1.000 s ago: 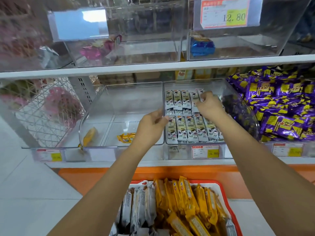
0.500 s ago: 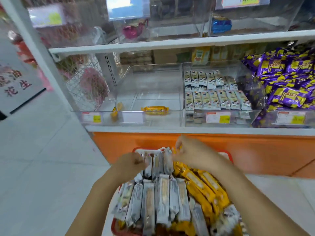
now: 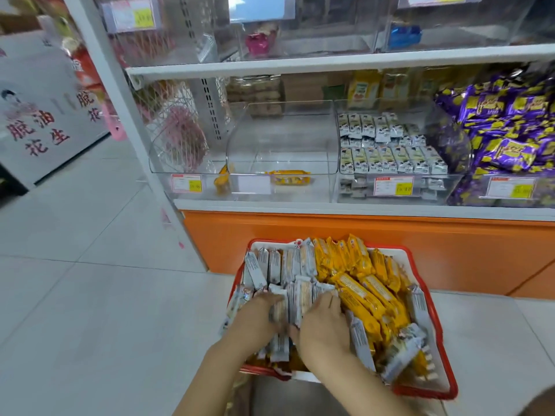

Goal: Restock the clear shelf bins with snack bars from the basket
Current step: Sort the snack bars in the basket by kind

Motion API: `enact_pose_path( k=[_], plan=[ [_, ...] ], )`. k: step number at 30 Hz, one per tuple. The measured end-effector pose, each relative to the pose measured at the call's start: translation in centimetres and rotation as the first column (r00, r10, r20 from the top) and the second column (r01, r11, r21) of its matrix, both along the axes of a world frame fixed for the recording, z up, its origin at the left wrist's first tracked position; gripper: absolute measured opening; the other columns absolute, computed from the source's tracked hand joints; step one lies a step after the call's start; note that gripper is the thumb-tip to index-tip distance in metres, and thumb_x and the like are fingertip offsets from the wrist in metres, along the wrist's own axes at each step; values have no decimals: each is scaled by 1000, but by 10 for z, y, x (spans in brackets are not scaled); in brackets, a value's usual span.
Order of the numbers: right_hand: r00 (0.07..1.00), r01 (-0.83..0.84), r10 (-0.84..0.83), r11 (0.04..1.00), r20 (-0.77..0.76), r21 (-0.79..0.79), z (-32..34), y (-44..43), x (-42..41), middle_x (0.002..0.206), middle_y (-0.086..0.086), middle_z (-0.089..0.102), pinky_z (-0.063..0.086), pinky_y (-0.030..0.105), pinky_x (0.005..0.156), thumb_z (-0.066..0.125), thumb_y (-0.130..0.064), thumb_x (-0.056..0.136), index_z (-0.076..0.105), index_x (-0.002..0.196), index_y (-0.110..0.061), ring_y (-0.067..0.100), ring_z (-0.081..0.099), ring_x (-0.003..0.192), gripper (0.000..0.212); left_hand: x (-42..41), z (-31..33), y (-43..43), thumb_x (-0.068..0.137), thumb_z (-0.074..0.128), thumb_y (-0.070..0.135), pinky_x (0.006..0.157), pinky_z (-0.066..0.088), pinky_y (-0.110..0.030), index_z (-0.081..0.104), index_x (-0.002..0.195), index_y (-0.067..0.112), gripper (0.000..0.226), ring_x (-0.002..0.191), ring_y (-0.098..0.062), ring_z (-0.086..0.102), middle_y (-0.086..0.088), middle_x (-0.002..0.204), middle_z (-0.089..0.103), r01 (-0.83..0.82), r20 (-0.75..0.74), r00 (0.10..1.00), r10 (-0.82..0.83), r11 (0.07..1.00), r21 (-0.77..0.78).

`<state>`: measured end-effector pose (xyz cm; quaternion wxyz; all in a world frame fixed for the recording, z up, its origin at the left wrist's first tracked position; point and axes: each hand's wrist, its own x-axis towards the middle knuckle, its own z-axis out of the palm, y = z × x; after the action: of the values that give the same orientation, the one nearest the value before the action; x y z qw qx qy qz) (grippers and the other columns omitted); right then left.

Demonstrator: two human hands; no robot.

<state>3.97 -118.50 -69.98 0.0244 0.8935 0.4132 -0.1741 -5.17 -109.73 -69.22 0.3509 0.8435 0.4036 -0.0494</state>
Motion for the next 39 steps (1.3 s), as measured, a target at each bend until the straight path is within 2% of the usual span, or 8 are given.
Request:
enact_pose_path(
  k=[3, 9, 15, 17, 21, 25, 31, 39],
  plan=[
    [1000, -13, 14, 989, -5, 147, 0, 2, -3, 108, 21, 53, 48, 38, 87, 80, -46, 65, 57, 117, 15, 33, 51, 100, 83, -3, -4, -1, 91, 58, 12, 111, 28, -23, 40, 143, 21, 55, 139, -13, 32, 1, 152, 33, -8, 12, 1000, 8, 1000, 7],
    [988, 39, 0, 969, -158, 244, -6, 3, 4, 156, 13, 10, 17, 38, 116, 43, -42, 97, 11, 153, -9, 34, 11, 142, 72, -1, -6, -6, 86, 47, -10, 107, 31, -22, 46, 139, 17, 59, 135, -17, 38, -3, 147, 42, -133, 125, 983, 137, 990, -43],
    [936, 215, -84, 905, -342, 368, 9, 10, 23, 143, 9, 32, 35, 35, 106, 54, -34, 93, 34, 144, -9, 29, 33, 131, 61, 2, -1, 2, 93, 49, 2, 67, 43, -1, 43, 140, 14, 49, 91, -1, 55, -2, 145, 43, -196, 158, 963, 218, 970, -146],
    [857, 342, -98, 843, -506, 416, 26, 11, 31, 126, 11, 47, 42, 42, 99, 57, -27, 91, 49, 129, -5, 32, 45, 121, 45, 2, 5, 6, 94, 54, 13, 86, 43, -10, 44, 140, 13, 47, 108, -8, 57, -1, 144, 45, -216, 173, 955, 242, 963, -159],
    [226, 741, 119, 624, -967, 250, 67, 9, 52, 101, 5, 61, 47, 33, 78, 56, -10, 91, 58, 109, -8, 15, 58, 90, 18, 10, 28, 8, 91, 60, 36, 101, 45, -29, 60, 124, 17, 38, 115, -13, 56, -2, 127, 59, -286, 347, 841, 414, 886, -365],
    [-276, 825, 392, 565, -877, -7, 81, 7, 76, 121, 21, 63, 52, 39, 82, 45, -7, 94, 56, 125, -4, 28, 64, 99, 33, 35, 58, 5, 93, 52, 36, 98, 48, -35, 62, 119, 7, 40, 110, -20, 63, -8, 116, 68, -28, 500, 721, 480, 740, -672],
    [-36, 807, 475, 532, -879, 255, 93, -6, 100, 115, 9, 69, 53, 36, 77, 60, -19, 85, 58, 125, -18, 24, 67, 104, 40, 77, 84, 3, 93, 53, 20, 101, 46, -41, 61, 121, 3, 34, 114, -27, 60, -14, 120, 65, 107, 579, 581, 572, 652, -751],
    [365, 730, 413, 429, -834, 532, 106, -15, 134, 109, -1, 72, 49, 35, 91, 64, -30, 81, 66, 118, -21, 15, 67, 103, 38, 123, 104, 3, 77, 66, 28, 94, 50, -40, 66, 110, 7, 39, 104, -24, 65, -13, 112, 69, 93, 551, 659, 512, 672, -735]
  ],
)
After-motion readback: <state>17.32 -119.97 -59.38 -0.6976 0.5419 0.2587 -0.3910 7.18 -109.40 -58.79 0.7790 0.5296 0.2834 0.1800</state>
